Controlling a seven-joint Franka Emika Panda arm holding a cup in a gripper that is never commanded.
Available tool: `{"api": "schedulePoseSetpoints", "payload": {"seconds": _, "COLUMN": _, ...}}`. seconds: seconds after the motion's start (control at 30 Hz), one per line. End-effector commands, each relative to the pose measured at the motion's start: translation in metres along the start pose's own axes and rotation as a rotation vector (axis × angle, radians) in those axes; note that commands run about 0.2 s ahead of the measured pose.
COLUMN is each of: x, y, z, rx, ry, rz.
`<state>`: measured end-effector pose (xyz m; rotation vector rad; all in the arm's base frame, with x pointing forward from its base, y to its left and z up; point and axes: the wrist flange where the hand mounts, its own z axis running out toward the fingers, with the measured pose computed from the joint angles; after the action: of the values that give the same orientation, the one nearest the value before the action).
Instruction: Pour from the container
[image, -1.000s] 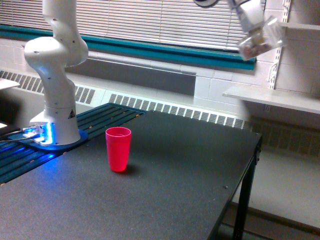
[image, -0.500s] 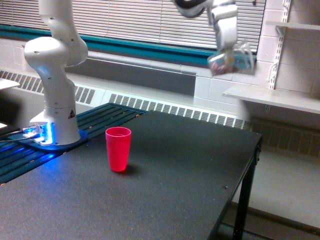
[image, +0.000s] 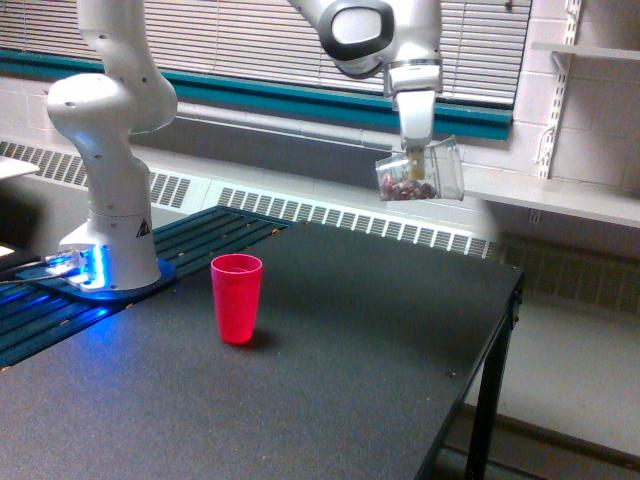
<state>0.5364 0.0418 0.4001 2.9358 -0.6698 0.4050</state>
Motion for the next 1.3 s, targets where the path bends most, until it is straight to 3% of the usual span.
{"api": "schedulePoseSetpoints", "payload": {"seconds": 0.03, "x": 0.005, "y": 0.016, "z": -0.014, "rx": 0.013, "ry": 0.053, "rz": 0.022}}
{"api": "schedulePoseSetpoints", "payload": {"seconds": 0.37, "x": -0.007, "y": 0.043, "z": -0.007, "rx": 0.001, "ry": 0.056, "rz": 0.01}}
{"api": "schedulePoseSetpoints", "payload": {"seconds": 0.87, "x": -0.033, "y": 0.089, "z": 0.018, "rx": -0.056, "ry": 0.052, "rz": 0.002}}
{"api": "schedulePoseSetpoints", "payload": {"seconds": 1.3, "x": -0.057, "y": 0.122, "z": 0.028, "rx": -0.066, "ry": 0.033, "rz": -0.005}}
